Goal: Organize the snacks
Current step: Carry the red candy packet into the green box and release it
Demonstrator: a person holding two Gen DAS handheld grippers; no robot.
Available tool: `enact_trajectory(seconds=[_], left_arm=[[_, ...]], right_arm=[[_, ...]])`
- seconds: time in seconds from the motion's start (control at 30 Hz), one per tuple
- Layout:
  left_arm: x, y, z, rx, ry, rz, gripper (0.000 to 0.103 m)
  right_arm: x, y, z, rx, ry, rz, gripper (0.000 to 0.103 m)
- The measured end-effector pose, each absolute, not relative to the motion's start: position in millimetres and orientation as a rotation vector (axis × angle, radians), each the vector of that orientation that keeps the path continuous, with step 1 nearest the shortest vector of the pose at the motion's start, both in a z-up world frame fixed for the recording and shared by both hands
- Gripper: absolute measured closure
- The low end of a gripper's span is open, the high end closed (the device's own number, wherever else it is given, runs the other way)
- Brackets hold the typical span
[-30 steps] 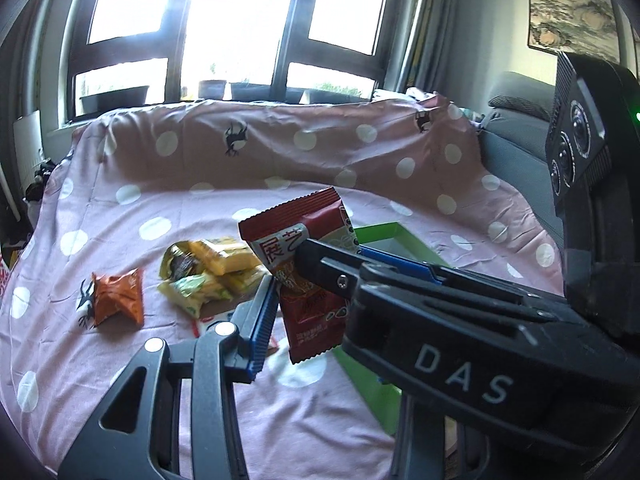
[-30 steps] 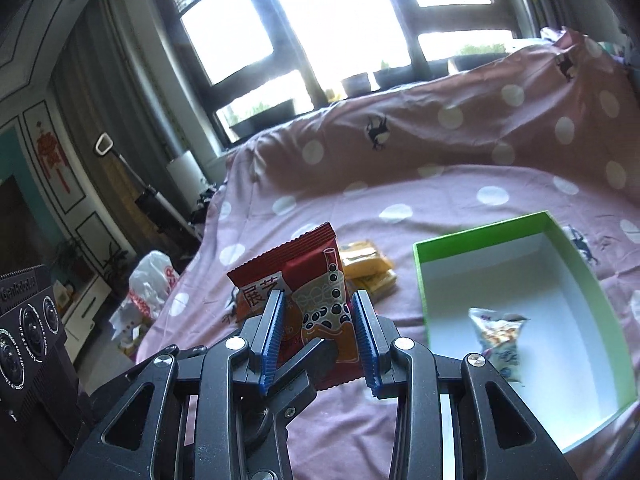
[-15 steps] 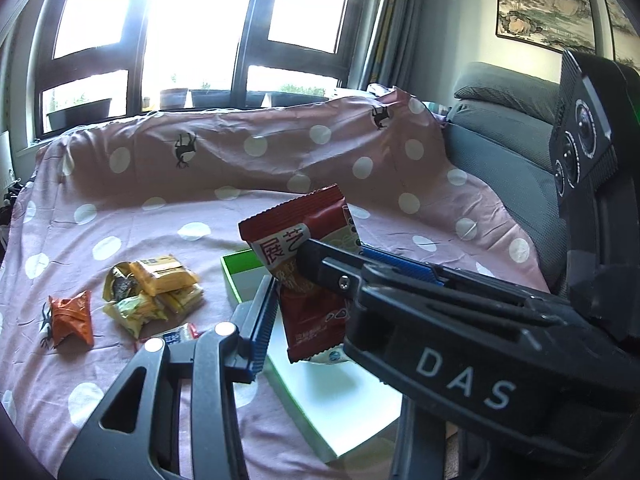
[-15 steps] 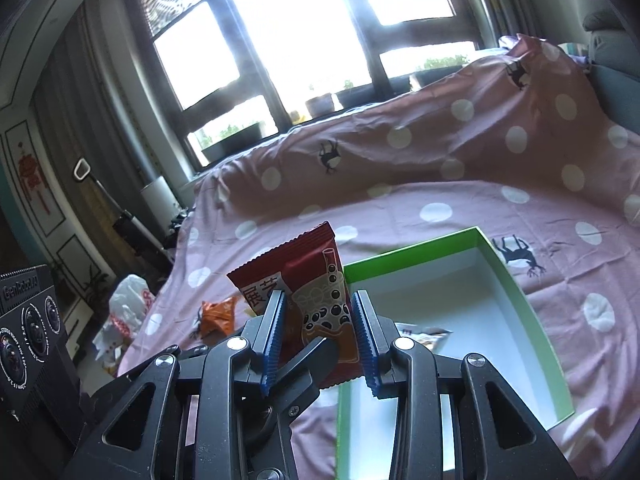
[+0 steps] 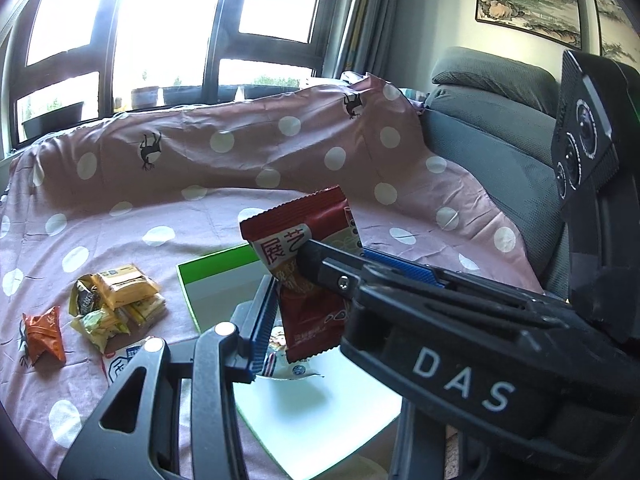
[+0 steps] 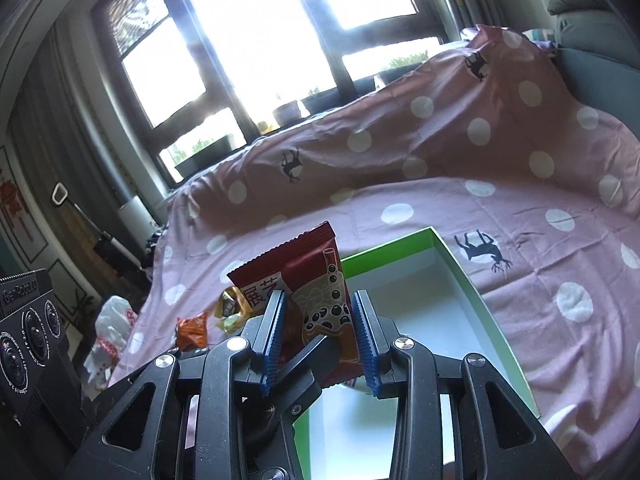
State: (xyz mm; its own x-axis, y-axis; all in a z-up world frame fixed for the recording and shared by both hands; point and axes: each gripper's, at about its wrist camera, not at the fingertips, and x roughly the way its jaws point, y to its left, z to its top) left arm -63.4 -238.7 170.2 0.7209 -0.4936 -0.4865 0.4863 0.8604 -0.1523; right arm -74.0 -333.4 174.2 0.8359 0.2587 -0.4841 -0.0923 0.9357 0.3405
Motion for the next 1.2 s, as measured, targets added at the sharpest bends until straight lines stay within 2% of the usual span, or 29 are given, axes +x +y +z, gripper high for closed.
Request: enact_trajectory(seconds=[1.2], left_arm=[[1, -298, 105, -0.091, 0.865, -0.684, 0.063]], right_arm=[[-26, -394, 114, 0.402, 0.802, -0.015, 0.065]])
